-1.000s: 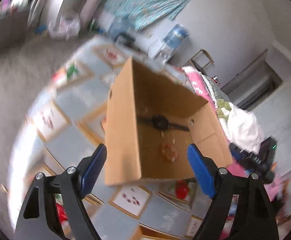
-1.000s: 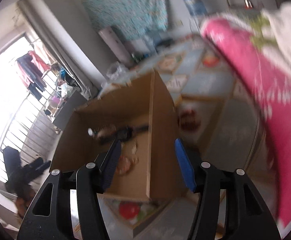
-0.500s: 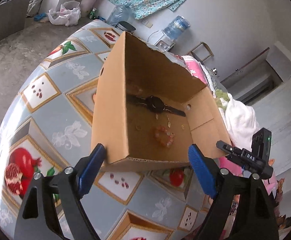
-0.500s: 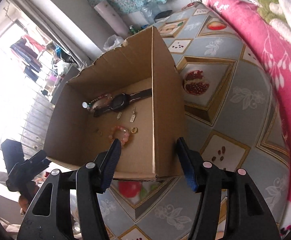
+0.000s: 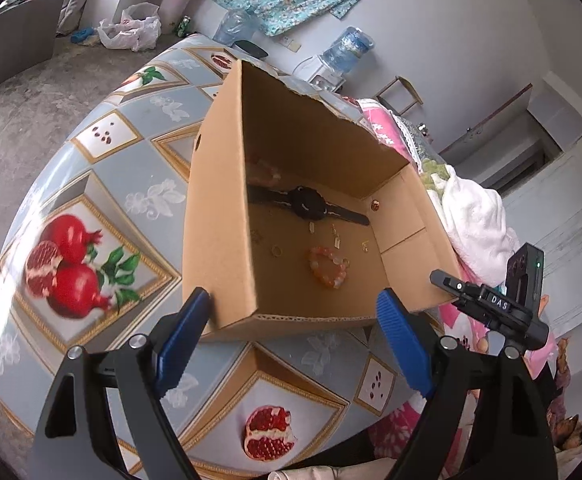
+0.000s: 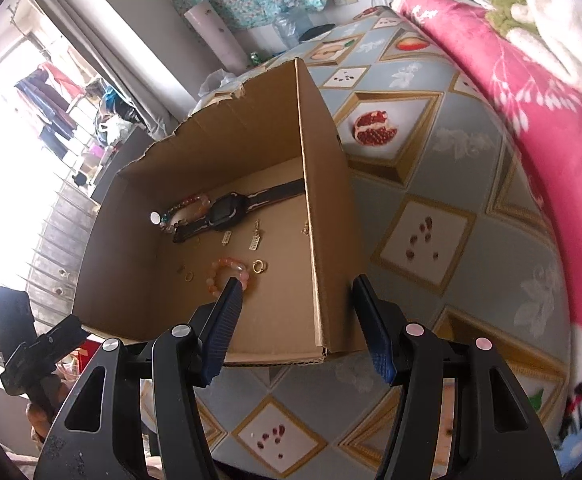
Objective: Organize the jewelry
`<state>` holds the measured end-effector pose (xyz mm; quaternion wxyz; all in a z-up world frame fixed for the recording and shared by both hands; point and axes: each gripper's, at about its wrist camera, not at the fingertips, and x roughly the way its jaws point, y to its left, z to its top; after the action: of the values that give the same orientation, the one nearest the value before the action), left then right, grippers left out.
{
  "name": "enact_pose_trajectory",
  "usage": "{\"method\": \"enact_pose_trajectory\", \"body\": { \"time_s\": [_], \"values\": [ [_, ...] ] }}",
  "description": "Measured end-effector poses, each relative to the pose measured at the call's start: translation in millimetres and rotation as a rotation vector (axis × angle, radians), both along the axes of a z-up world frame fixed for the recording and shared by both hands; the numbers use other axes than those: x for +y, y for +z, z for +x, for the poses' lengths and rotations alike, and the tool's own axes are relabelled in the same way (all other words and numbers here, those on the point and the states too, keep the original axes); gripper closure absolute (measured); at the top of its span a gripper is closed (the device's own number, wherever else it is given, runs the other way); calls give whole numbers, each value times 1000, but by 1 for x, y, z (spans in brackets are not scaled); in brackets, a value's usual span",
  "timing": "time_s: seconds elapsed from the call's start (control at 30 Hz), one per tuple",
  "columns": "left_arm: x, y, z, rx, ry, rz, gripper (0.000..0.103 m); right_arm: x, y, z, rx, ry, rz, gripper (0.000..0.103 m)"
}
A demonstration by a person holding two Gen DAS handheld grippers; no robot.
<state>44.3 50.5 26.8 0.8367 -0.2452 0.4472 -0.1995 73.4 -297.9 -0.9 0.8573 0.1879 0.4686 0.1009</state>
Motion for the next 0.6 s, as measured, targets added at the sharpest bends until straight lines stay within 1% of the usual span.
{"method": "enact_pose_trajectory", "body": {
  "time_s": [0.2, 0.27, 0.3, 0.37, 0.4, 0.47, 0.5, 0.53, 0.57, 0.6],
  "values": [
    [2, -1, -13, -31, 18, -5, 21, 1, 2, -10, -28, -9, 4, 47],
    [4, 3, -19, -60, 61, 17, 20, -1, 9, -18, -67, -36, -21, 45],
    [6, 8, -27, -98, 108, 59, 20, -3, 12, -23, -87, -56, -37, 41],
    [7, 16, -41, -148, 147, 114, 19, -8, 22, -42, -151, -107, -61, 35],
    [4, 21, -50, -181, 166, 164, 19, -9, 24, -49, -169, -124, -70, 34],
    [-2, 31, -63, -241, 179, 239, 19, -9, 27, -66, -202, -158, -112, 32],
    [-8, 36, -72, -275, 179, 280, 17, -6, 28, -79, -226, -177, -156, 31],
    [-12, 39, -77, -291, 179, 300, 14, -3, 28, -86, -241, -185, -182, 30],
    [-17, 42, -83, -307, 177, 319, 9, 0, 28, -94, -257, -194, -214, 27],
    [-20, 43, -87, -315, 173, 332, 8, 4, 27, -107, -277, -212, -264, 22]
  ]
}}
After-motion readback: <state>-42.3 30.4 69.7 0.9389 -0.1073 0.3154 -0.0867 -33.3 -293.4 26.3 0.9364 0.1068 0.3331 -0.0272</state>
